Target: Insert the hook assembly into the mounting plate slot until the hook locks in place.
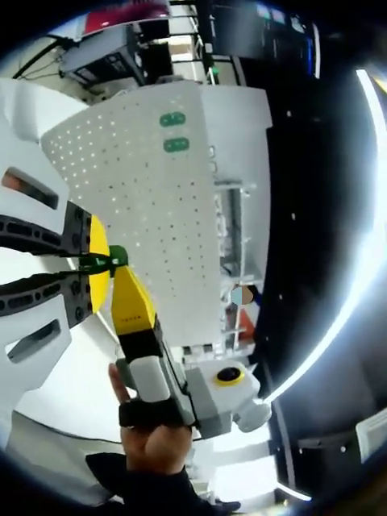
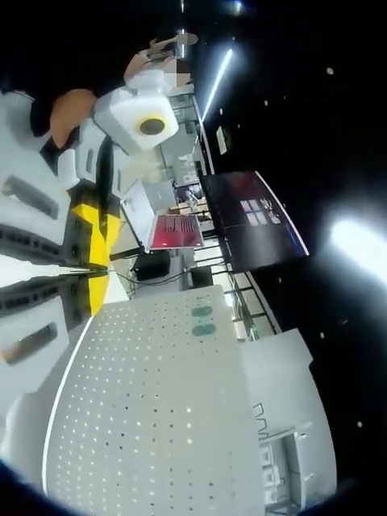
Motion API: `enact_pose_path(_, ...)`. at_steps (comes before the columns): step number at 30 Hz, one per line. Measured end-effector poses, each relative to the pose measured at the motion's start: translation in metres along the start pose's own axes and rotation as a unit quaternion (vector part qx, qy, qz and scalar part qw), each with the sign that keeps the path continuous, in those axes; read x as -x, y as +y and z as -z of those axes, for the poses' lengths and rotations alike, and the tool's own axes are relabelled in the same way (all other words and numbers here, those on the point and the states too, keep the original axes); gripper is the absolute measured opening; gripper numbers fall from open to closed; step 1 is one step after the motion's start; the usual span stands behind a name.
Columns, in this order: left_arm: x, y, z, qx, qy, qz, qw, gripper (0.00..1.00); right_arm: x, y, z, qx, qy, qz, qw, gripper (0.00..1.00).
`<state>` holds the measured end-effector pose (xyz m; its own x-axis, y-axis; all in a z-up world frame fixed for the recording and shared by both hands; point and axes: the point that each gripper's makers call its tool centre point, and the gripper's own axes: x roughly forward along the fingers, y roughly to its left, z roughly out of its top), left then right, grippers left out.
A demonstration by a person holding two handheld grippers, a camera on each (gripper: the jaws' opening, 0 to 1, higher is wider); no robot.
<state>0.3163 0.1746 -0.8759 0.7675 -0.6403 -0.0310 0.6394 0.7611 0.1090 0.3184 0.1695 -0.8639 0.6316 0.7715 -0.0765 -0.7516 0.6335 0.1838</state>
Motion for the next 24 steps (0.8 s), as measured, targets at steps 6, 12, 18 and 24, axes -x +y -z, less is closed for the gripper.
enact_pose_path(6, -0.0008, -0.0005, -0.0005, 0.004, -0.003, 0.000, 1.0000, 0.03, 0.0009, -0.0008, -0.0002, 0.000, 0.000, 0.002, 1.0000, 0.00)
enact_pose_path(12, -0.0013, -0.0007, -0.0006, 0.011, -0.003, 0.001, 0.9999, 0.03, 0.0012, -0.0012, -0.0006, -0.004, 0.002, 0.001, 1.0000, 0.00)
enact_pose_path(18, -0.0022, -0.0006, -0.0020, 0.020, -0.003, 0.002, 0.9998, 0.03, 0.0020, -0.0017, -0.0024, -0.007, -0.002, 0.002, 1.0000, 0.00)
enact_pose_path(24, -0.0031, 0.0002, -0.0029, 0.023, -0.003, 0.000, 0.9997, 0.03, 0.0048, -0.0025, -0.0045, -0.008, -0.006, 0.004, 0.9999, 0.00)
